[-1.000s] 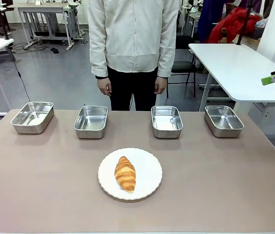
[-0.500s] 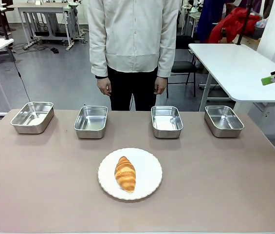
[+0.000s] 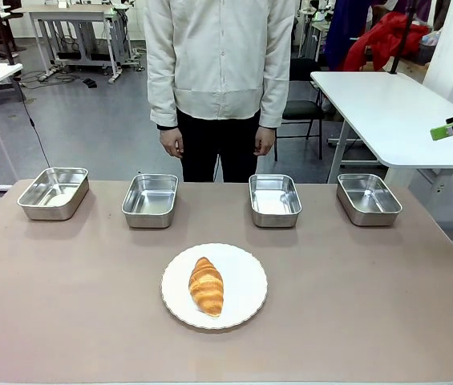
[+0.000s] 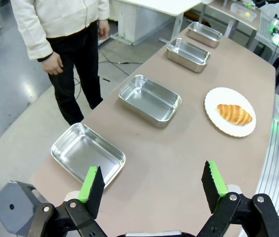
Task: Place the bread in the container.
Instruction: Place the Butter Roll into the Airtight Container indicated by the human.
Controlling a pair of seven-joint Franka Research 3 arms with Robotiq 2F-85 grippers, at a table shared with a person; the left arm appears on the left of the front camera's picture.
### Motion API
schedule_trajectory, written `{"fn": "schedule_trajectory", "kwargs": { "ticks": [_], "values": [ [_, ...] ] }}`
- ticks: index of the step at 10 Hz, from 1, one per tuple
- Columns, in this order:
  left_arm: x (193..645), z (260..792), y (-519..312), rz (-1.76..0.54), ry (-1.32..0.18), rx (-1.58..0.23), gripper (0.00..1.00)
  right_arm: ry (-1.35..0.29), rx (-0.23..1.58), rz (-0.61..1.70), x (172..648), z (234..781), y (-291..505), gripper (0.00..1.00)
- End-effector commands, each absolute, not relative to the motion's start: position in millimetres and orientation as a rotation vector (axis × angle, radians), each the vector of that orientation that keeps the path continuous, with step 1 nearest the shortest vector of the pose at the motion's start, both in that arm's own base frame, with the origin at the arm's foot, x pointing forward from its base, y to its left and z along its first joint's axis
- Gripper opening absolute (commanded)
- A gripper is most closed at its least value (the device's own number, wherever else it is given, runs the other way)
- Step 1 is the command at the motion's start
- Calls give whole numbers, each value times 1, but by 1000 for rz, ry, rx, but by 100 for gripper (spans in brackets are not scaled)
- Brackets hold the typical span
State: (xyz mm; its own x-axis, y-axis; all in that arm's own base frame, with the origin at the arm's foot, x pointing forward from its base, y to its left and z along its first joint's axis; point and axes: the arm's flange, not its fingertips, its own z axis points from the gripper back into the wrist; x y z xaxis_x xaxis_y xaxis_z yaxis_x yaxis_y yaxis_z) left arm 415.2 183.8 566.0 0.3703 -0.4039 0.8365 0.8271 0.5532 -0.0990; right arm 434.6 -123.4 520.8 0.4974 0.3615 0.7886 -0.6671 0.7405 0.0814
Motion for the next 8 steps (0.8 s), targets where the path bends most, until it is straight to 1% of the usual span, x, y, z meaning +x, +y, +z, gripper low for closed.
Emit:
{"fn": "schedule_trajectory", "kwargs": {
  "ticks": [1, 8],
  "values": [
    [413, 567, 185, -860, -875, -572, 100, -850, 414, 645, 435, 522, -123, 100],
    [413, 567, 185, -860, -875, -572, 100, -850, 414, 645, 435, 522, -123, 100]
  ]
}}
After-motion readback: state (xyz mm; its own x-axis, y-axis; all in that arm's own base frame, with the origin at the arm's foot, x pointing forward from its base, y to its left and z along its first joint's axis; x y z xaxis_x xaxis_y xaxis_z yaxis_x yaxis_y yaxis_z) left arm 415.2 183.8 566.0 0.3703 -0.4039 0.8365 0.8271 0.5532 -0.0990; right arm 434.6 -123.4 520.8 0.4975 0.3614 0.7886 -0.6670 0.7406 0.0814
